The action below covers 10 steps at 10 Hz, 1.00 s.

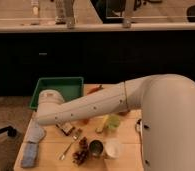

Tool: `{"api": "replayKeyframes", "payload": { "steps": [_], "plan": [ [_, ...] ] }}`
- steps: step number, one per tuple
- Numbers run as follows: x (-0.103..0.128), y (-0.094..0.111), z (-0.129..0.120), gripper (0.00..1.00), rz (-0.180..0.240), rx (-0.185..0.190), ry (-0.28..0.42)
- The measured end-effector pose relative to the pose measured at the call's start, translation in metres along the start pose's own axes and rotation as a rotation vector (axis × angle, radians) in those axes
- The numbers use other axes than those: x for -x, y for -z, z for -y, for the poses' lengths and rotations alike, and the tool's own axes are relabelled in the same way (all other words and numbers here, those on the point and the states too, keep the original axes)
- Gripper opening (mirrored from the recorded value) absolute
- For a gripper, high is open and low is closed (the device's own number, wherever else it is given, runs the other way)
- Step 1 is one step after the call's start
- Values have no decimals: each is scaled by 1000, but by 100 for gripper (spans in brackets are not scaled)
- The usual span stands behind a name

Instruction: Place sponge in paper cup

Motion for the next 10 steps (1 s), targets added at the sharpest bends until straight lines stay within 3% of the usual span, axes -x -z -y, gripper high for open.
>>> {"api": "replayKeyframes", "payload": {
  "steps": [6,10],
  "plan": [
    [13,19,49,80,0,-26,121],
    [18,21,75,80,28,-38,91]
  ]
}}
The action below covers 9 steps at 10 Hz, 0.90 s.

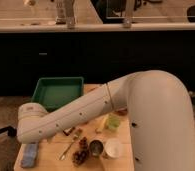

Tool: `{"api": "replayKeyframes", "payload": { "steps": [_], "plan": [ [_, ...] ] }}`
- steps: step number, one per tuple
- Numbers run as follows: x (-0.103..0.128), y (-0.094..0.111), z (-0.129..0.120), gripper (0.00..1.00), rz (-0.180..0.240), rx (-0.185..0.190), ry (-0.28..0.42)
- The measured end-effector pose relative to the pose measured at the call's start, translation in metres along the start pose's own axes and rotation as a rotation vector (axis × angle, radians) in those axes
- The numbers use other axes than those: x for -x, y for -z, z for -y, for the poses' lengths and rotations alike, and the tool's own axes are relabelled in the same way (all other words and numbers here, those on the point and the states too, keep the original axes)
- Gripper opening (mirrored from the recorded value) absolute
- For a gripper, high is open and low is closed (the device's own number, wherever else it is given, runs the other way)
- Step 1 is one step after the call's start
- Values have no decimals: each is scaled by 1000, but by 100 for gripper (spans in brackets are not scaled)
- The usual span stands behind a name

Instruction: Place sponge in paper cup

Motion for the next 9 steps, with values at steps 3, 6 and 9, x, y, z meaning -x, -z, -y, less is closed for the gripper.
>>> {"api": "replayKeyframes", "payload": {
  "steps": [3,6,9],
  "plan": [
    [0,-2,16,80,23,-31,-97],
    [-1,-2,21,80,26,-33,-103],
    [-1,-2,22,80,26,-35,-102]
  ]
}}
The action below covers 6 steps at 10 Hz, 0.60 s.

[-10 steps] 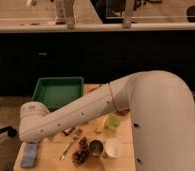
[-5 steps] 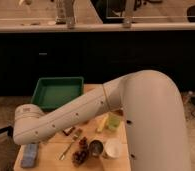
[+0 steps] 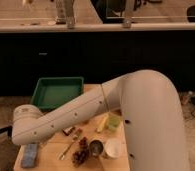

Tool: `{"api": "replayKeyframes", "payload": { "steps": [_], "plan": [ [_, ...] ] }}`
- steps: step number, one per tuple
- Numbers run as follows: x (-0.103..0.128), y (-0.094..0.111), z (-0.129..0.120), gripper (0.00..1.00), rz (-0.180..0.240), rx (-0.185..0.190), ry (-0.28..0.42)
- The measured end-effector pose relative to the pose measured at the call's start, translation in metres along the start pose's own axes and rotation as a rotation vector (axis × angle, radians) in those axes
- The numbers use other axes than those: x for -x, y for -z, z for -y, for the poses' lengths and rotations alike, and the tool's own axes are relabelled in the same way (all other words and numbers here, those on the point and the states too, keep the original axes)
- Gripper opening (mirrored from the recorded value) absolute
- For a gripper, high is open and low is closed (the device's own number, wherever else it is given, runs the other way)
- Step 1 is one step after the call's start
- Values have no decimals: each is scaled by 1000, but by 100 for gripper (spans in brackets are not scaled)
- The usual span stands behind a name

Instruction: Place sponge in paper cup

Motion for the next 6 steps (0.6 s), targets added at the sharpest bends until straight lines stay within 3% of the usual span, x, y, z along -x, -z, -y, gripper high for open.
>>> {"api": "replayKeyframes", "payload": {
  "steps": [4,6],
  "plan": [
    [-3,4,18,80,1,-35,-11],
    [-3,13,29,80,-3,-28,-8]
  ]
}}
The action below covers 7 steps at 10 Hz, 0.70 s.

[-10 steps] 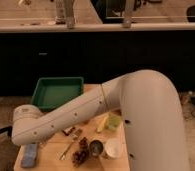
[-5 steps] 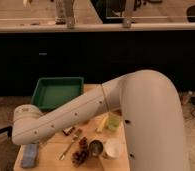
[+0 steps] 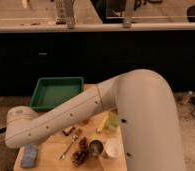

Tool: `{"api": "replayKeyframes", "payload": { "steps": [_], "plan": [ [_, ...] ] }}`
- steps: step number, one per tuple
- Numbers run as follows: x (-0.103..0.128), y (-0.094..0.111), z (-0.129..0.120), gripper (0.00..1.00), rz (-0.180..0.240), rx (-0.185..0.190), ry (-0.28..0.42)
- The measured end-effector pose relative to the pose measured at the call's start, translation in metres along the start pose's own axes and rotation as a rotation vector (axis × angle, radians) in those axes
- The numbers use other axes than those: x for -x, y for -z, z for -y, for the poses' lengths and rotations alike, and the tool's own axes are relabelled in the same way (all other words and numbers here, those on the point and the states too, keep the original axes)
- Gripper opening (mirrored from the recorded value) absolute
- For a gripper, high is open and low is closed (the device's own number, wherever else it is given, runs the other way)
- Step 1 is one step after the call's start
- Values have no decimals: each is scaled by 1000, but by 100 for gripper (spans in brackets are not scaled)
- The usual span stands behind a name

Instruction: Place sponge in paper cup

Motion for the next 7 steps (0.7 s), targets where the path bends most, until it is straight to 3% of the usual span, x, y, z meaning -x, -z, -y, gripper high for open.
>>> {"api": "replayKeyframes", "payload": {
  "steps": [3,7],
  "plan": [
    [2,13,21,80,36,-2,-48],
    [1,20,63,80,86,-70,-208]
  ]
}}
